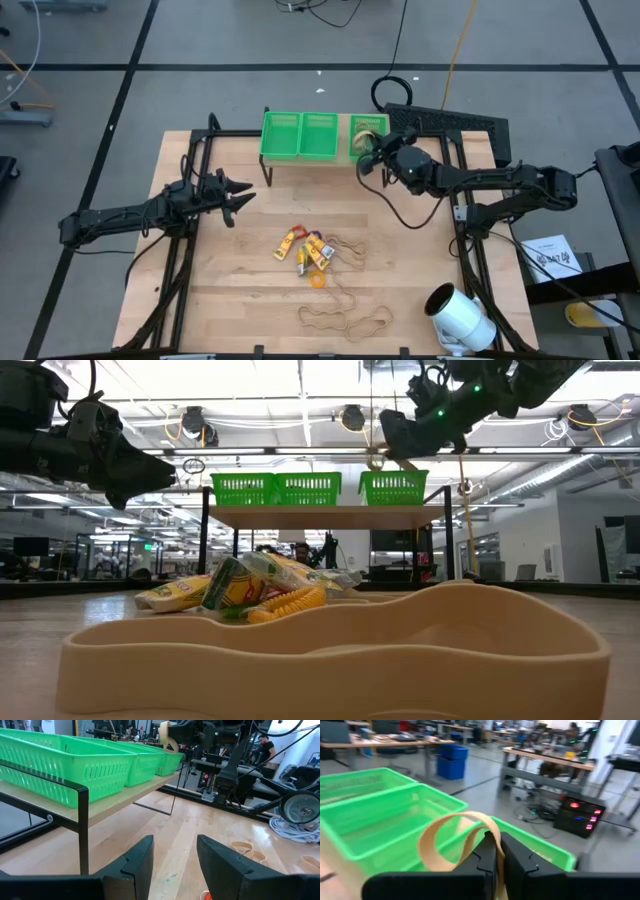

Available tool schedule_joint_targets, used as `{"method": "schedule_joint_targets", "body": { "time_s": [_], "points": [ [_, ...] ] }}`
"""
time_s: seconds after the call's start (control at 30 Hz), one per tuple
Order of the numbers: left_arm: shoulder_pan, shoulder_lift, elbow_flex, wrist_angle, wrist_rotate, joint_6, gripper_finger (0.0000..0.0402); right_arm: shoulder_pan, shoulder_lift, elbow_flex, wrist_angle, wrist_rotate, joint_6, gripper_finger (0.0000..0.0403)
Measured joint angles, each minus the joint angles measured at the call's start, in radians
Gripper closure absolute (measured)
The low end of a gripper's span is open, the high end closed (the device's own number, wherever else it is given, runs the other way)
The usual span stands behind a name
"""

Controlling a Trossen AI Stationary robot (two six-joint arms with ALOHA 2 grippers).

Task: Pick & Place Office Desk Supplies
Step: Put the brown rubber band into the right green bin on the shelf

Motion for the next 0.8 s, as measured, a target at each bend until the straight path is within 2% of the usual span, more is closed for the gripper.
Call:
{"method": "schedule_joint_targets", "body": {
  "time_s": [0.27,0.5,0.8],
  "points": [
    [0.000,0.000,0.000,0.000,0.000,0.000,0.0243,0.000,0.000,0.000,-0.003,0.012,-0.002,0.0391],
    [0.000,0.000,0.000,0.000,0.000,0.000,0.0243,-0.010,0.000,0.000,-0.003,0.048,0.036,0.0353],
    [0.000,0.000,0.000,0.000,0.000,0.000,0.0243,-0.032,0.000,0.000,-0.021,0.057,0.124,0.0281]
  ]
}}
